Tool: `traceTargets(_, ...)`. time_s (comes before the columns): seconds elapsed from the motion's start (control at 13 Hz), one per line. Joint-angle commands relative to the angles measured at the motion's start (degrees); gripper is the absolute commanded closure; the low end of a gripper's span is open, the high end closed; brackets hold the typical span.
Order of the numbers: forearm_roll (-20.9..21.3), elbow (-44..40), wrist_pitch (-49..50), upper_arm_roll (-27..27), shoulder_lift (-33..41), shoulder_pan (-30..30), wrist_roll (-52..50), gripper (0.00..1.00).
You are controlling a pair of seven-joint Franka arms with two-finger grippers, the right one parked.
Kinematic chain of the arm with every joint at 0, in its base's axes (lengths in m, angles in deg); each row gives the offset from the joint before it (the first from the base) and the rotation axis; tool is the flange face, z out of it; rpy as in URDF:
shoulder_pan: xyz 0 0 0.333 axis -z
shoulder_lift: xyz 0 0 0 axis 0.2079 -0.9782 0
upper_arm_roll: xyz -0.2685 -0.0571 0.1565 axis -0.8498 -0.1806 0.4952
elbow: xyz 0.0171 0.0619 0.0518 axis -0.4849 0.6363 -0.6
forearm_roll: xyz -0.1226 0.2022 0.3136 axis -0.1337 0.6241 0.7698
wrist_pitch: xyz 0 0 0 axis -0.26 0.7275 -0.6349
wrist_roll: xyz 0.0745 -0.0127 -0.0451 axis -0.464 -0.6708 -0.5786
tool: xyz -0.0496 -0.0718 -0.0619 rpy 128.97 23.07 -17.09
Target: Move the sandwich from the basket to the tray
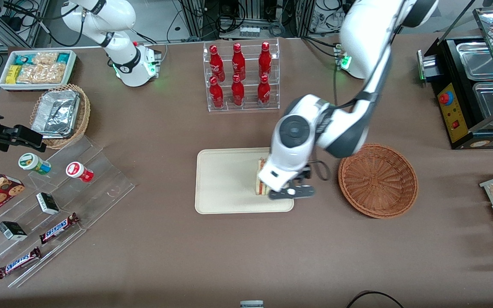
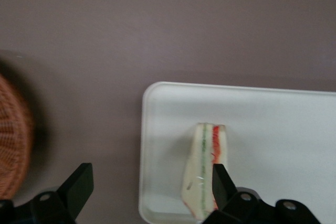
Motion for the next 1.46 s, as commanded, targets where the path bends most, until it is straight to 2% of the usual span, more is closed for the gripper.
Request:
traceTargets(0.0,-0.49,1.24,5.16,-0.23,3.83,-4.03,2.63,0.0)
traceTargets(0.15,-0.58,1.24,9.47,-0.23,6.2,-7.63,9.03,0.0)
traceTargets(0.38,-1.11,1.24,14.39,-0.23,9.63,-12.56,13.18,0.0)
traceTargets(1.0,-2.51,1.5,33.21,-0.76,24.39,-25.13,27.85,0.0)
traceTargets(1.38,-2.51,2.55,38.32,-0.67,28.09,-27.25,30.42,0.0)
